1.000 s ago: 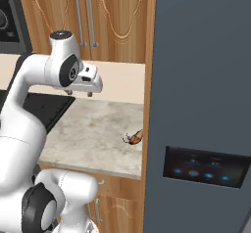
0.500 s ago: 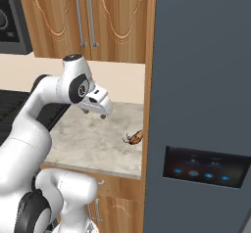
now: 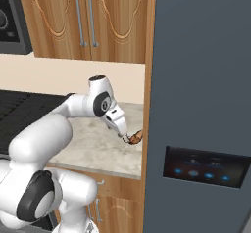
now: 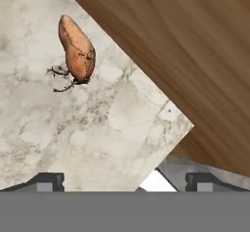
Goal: Place the potato in the correct fridge rack based on whether it is a fruit or vegetable. Finally, close the fridge door.
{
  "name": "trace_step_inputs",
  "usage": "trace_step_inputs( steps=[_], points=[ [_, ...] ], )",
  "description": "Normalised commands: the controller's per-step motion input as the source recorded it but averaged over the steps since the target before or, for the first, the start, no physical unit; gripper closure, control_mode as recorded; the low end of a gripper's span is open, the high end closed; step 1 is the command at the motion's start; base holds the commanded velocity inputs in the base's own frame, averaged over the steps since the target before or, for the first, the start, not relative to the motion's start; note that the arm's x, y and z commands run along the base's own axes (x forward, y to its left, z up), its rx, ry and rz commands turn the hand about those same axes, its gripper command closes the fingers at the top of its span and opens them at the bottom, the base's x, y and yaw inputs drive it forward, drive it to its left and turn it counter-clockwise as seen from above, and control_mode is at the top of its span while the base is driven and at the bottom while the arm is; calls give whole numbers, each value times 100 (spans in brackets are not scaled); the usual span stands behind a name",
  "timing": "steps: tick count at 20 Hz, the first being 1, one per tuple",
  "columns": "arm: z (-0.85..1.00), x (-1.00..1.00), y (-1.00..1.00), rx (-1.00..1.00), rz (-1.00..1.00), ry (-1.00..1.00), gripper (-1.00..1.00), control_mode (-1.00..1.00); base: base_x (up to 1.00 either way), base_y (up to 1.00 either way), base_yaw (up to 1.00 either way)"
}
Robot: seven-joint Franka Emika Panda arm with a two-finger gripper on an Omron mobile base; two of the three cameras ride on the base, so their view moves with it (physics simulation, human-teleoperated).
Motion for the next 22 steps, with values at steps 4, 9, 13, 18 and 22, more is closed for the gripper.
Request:
trace_step_inputs(
  steps=[4,9,13,18,22],
  points=[
    [-24,26,-8,0,-12,12,-100,-100,0,0,0],
    [-36,22,-12,0,-1,5,-100,-100,0,0,0],
    [-33,3,-33,2,0,0,-100,-100,0,0,0],
    [-24,5,-20,0,0,-2,-100,-100,0,0,0],
    [-23,22,-2,0,0,-4,-100,-100,0,0,0]
  ],
)
